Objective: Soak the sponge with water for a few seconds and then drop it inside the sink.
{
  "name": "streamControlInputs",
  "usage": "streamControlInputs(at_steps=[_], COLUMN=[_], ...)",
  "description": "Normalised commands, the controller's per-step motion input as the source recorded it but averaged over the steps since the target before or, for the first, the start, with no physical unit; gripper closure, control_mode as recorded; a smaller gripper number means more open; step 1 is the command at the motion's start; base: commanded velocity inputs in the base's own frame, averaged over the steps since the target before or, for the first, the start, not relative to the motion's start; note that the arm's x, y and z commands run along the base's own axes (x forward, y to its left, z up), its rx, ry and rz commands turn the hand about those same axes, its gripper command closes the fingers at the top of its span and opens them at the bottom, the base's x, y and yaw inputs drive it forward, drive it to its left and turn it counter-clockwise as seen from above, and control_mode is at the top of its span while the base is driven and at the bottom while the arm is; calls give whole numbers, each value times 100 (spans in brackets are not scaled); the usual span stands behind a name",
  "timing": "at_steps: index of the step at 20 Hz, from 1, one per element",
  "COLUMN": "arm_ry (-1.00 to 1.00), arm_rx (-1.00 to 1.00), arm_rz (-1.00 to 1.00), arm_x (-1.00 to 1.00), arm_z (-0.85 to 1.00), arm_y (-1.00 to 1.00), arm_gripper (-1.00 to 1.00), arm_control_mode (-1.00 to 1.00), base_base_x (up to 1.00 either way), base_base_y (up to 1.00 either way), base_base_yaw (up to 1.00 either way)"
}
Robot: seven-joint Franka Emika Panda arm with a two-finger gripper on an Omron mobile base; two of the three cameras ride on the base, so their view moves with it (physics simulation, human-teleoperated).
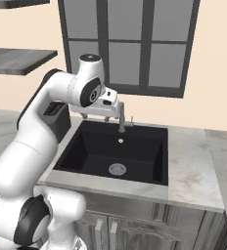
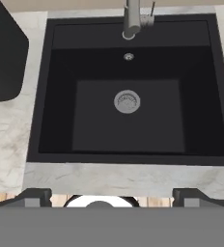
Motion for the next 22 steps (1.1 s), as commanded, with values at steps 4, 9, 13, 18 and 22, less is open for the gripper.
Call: streamControlInputs(at_steps=[4,9,13,18,22], arm_ry=[0,0,0,0,0], arm_rx=[0,0,0,0,0], arm_rz=[0,2,6,5,7], arm_x=[0,12,16,17,16], arm_z=[0,0,0,0,0], arm_y=[-18,-27,-18,-9,-9], arm_gripper=[-100,-100,-100,-100,-100], arm_control_mode=[-100,-100,-100,-100,-100], base_base_x=[0,0,0,0,0], base_base_y=[0,0,0,0,0], base_base_yaw=[0,0,0,0,0])
